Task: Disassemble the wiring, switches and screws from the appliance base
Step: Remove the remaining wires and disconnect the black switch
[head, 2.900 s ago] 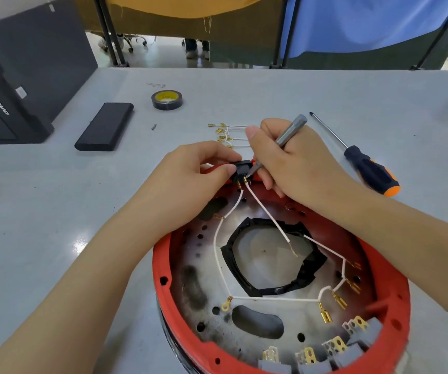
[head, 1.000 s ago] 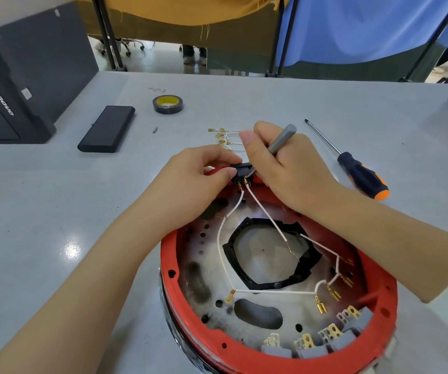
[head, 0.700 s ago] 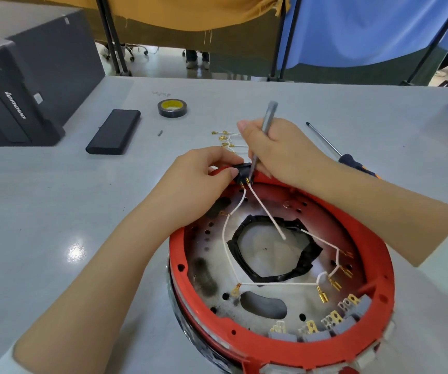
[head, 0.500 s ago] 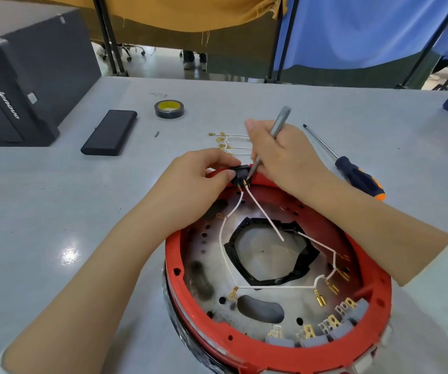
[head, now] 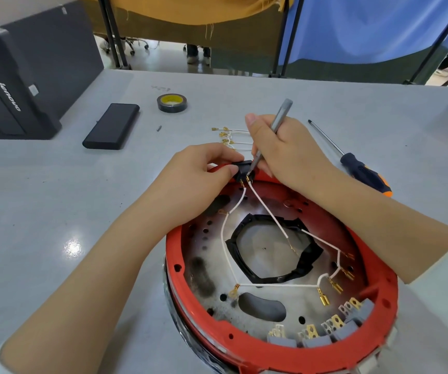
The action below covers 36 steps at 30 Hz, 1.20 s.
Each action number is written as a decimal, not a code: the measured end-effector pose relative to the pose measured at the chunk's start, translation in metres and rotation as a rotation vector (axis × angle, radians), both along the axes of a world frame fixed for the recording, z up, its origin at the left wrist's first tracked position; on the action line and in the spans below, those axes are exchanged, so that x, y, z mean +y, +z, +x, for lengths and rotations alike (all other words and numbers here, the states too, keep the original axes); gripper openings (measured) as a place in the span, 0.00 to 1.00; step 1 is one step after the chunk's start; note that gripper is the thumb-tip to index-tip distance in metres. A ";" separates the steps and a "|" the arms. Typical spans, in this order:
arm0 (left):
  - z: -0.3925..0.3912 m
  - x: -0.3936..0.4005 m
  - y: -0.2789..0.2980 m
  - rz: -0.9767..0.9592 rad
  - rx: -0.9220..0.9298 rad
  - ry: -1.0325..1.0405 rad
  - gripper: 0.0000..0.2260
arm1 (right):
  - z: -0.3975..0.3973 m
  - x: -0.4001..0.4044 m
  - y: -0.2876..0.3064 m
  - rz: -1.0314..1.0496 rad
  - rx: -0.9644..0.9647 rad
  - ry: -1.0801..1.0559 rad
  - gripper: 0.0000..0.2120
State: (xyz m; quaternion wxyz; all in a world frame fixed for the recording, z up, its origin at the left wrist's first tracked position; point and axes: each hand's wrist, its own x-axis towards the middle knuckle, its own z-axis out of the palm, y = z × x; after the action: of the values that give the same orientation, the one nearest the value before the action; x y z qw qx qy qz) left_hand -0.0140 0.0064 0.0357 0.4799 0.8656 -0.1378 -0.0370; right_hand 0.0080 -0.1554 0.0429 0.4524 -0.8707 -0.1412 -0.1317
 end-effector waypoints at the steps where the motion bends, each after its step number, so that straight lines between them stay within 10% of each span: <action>1: 0.000 0.000 0.000 0.004 -0.003 0.001 0.08 | 0.003 0.001 0.002 -0.006 0.032 -0.002 0.23; 28: 0.000 0.001 -0.001 -0.008 0.013 0.002 0.07 | -0.010 -0.009 0.027 0.172 0.177 0.159 0.15; 36: -0.002 0.000 0.001 -0.024 0.018 -0.020 0.08 | -0.068 -0.021 0.033 -0.307 0.268 0.140 0.13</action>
State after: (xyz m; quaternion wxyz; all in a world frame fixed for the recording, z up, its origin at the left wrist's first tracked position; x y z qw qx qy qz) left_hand -0.0160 0.0068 0.0369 0.4912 0.8580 -0.1425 -0.0478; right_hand -0.0599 -0.1767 0.0755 0.3370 -0.9272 -0.1583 0.0401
